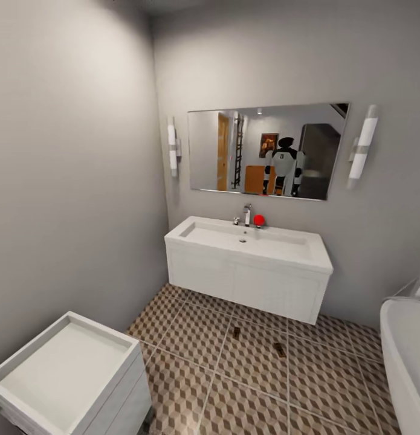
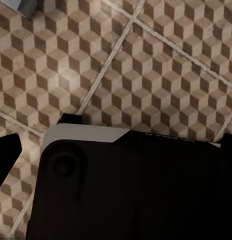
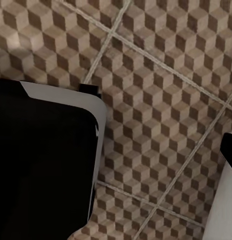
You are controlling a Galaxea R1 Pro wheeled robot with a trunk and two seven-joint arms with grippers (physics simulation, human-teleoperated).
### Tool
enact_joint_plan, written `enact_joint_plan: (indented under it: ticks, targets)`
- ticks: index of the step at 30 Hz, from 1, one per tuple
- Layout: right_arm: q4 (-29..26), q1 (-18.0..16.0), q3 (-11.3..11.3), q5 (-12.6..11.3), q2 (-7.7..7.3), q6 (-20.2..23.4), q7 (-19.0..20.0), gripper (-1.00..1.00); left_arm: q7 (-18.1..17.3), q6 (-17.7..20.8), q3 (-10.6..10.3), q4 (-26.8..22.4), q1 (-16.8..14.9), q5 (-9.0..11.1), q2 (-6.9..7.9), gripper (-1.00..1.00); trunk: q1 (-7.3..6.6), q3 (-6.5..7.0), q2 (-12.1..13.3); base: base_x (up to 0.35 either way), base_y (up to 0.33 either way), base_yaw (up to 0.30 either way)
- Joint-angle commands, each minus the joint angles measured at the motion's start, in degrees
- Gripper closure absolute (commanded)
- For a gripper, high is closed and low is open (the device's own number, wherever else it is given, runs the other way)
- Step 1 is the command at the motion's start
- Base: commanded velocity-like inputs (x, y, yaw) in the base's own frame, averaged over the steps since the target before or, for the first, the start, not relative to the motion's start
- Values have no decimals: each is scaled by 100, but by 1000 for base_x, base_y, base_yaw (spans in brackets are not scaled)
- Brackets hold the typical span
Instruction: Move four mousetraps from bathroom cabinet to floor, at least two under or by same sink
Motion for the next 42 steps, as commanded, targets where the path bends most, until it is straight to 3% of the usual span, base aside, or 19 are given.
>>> enact_joint_plan:
  ticks: [1,21,24,30,42]
  targets:
    - [17,-8,35,18,1,-25,-16,-100,-7,-20,-48,10,-5,52,-2,-100,2,-10,-8,0,0,291]
    - [17,-10,35,150,10,-32,-20,-100,-7,-17,-54,0,-8,45,-25,-100,2,-10,-8,0,0,291]
    - [17,-9,35,151,11,-37,-25,-100,-12,1,-53,-8,-6,44,-107,-100,2,-10,-8,0,0,291]
    - [17,-8,28,145,17,-35,-25,-100,-30,35,-46,7,-7,58,-455,-100,2,-10,-8,0,0,291]
    - [17,-9,26,143,69,-34,-23,-100,-17,33,-40,18,-6,76,-487,-100,2,-10,-8,0,0,287]
